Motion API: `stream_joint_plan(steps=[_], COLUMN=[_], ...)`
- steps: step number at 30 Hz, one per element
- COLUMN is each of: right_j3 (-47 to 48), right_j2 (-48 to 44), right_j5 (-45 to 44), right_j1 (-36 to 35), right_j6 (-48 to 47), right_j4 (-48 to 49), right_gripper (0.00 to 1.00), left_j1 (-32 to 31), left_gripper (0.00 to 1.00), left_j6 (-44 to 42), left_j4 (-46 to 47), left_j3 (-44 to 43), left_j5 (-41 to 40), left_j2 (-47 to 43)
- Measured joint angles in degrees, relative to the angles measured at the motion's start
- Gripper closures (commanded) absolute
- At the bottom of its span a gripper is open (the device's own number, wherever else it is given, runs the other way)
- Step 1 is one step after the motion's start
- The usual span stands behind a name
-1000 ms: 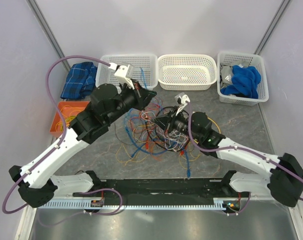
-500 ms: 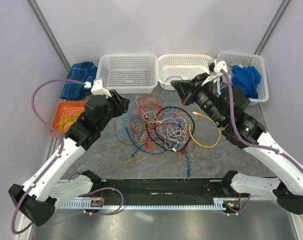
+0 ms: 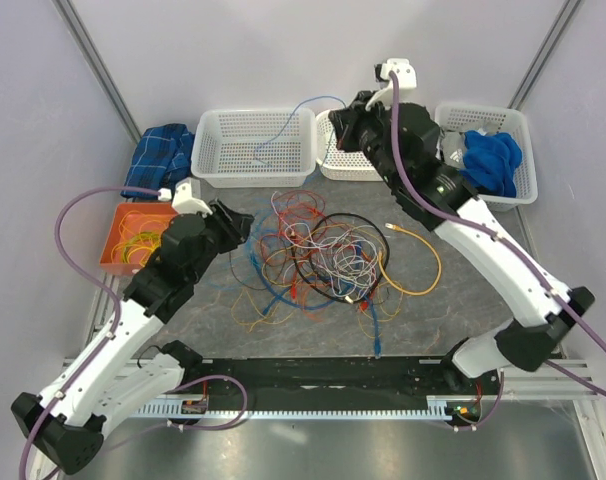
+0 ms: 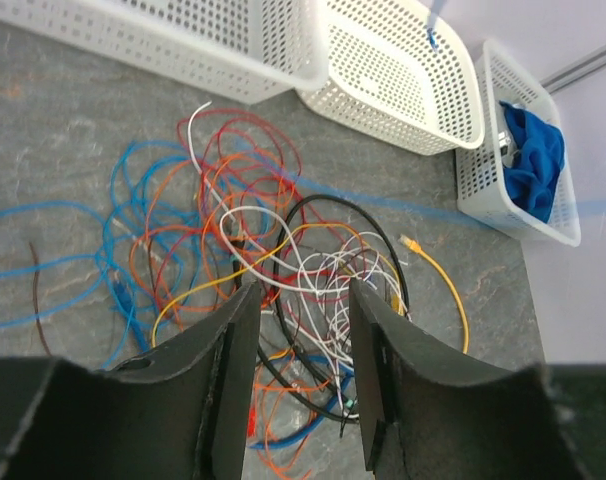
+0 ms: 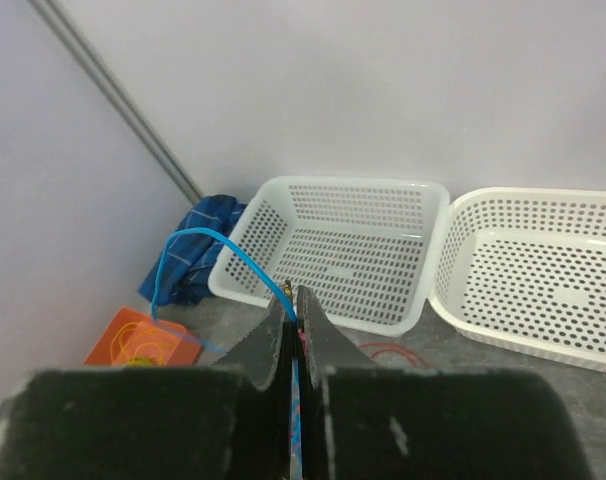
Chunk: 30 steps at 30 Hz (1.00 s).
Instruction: Untangle the cables
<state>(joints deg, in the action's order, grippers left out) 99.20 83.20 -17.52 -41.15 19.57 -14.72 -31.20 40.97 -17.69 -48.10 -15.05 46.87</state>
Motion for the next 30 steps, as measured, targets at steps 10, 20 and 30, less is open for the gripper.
stream_joint_plan(steps=[10,20,30], right_j3=[9.09,24.61,26.75], right_j2=[16.7,33.16,38.66], right_j5=[4.42,6.49,-2.08], right_j1=[7.69,13.31,20.85], right_j6=[2.69,4.81,5.7], right_j4=[10.97,19.5,25.51], right_gripper=[1.0,1.0,1.0], left_j1=[0.0,0.0,0.0], left_gripper=[0.58,0.62,0.62], left_j6=[7.26,11.5,14.71], left_j4=[-3.65,-7.87,-11.8], left_j3=[9.51,22.67,27.96], left_j5=[-1.11,0.83,1.95], left_j2=[-8.68,-16.79,-27.98])
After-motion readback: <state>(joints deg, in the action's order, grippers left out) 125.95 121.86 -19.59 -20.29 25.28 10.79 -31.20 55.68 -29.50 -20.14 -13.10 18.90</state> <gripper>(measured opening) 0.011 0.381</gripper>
